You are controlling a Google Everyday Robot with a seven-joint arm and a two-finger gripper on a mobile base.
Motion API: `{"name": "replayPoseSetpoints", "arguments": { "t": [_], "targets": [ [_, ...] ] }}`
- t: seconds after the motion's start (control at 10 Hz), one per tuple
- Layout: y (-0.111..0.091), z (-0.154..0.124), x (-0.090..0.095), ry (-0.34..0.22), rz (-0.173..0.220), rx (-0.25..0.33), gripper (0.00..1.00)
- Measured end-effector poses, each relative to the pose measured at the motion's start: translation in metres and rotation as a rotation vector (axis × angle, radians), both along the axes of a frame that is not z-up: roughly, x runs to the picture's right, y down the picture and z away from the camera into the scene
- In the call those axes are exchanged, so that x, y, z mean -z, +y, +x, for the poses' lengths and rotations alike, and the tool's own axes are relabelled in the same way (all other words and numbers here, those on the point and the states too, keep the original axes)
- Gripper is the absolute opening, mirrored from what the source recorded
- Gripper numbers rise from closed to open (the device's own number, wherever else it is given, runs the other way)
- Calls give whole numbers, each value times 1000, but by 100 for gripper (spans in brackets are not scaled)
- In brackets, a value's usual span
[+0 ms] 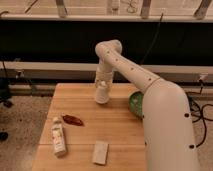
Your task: Place the ceramic cup over the eraser
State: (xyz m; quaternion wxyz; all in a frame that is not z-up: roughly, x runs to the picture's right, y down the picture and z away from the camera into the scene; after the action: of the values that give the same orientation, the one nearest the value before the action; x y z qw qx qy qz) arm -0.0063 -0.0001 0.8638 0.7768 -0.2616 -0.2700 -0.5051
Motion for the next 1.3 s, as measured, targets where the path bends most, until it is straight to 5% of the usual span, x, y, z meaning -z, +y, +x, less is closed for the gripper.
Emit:
{"name": "replayPoseSetpoints", "arguments": {
  "t": [0.3,0.7,1.3],
  "targets": [
    [2,1,-4,5,-4,-1,80],
    [-3,2,1,4,1,-8,80],
    [-39,21,41,3,45,-32,80]
  ]
}}
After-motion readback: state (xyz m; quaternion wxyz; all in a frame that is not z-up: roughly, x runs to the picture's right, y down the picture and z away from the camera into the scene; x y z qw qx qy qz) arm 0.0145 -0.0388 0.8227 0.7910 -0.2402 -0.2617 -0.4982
